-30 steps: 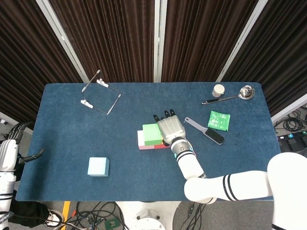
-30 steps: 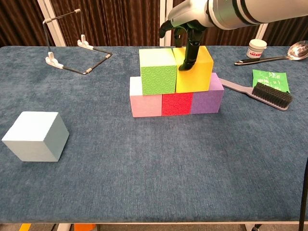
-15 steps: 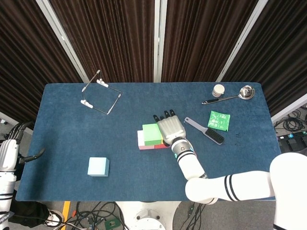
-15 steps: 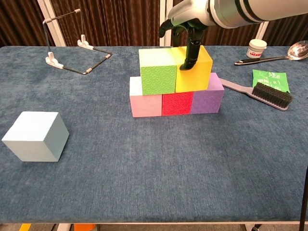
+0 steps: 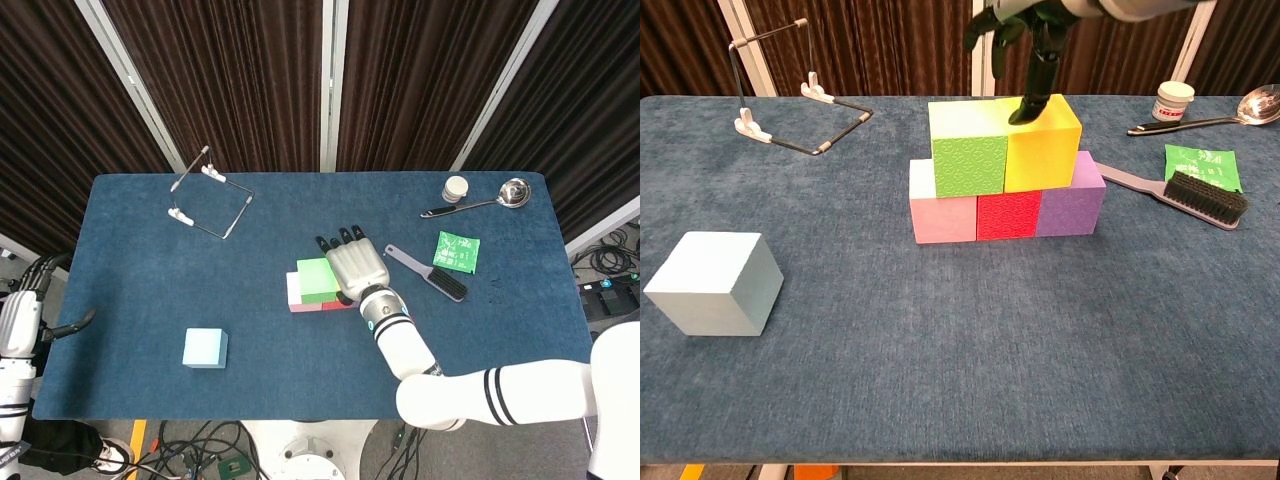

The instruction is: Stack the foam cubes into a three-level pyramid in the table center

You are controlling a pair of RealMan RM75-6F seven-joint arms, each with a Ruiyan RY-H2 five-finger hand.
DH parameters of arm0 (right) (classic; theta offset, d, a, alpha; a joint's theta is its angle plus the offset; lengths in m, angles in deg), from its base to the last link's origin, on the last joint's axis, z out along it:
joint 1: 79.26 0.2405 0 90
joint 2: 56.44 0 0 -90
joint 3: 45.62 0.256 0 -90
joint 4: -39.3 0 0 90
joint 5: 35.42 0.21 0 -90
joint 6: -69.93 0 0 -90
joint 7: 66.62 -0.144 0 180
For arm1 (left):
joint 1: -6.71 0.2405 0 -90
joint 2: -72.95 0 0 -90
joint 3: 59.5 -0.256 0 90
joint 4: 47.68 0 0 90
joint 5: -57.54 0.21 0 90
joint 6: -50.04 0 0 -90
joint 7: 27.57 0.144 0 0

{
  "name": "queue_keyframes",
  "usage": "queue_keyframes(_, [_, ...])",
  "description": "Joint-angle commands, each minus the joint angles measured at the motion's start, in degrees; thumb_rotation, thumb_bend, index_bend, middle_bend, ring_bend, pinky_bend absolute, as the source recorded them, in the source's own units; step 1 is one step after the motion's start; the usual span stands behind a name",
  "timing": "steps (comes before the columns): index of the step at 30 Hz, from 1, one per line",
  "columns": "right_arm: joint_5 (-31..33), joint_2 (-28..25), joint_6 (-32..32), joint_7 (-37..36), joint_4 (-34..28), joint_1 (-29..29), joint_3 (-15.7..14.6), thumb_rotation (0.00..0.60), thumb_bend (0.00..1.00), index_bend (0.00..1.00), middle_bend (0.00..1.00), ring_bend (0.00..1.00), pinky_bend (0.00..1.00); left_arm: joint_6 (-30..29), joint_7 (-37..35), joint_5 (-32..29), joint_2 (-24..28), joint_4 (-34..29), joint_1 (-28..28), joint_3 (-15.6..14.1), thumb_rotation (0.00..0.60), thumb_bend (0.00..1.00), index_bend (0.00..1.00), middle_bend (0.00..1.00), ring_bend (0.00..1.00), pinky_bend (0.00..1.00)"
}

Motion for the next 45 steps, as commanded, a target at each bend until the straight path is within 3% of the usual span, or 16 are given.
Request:
queue_keyframes(1, [0.64,-1.66,-2.27,-0.39,-0.91,0.63,0.93,0.600,0.17,0.00,0.15,0.00,0.00,-0.03,0.02,-0.02,0.09,-0.10,0.02,0.02,0.600,0.20,0.12,0.12,0.04,0.11])
queue_keyframes(19, [1.29,5.60,-4.58,-0.06,7.08,4.94,-2.66,0.600,0.15,0.00,0.11,0.00,0.00,-0.14,-0.13,-0.25,-0.02,0.30,0.35,-0.06,0.600,0.20,0.12,0.12,0.04,0.11])
queue_keyframes(45, [0.70,8.06,-1.75,-0.25,9.63,5.09,-3.13,0.600,0.21,0.00,0.33,0.00,0.00,-0.03,-0.51,-0.09,-0.45,1.15,0.40,-0.27,0.600,0.20,0.12,0.12,0.04,0.11])
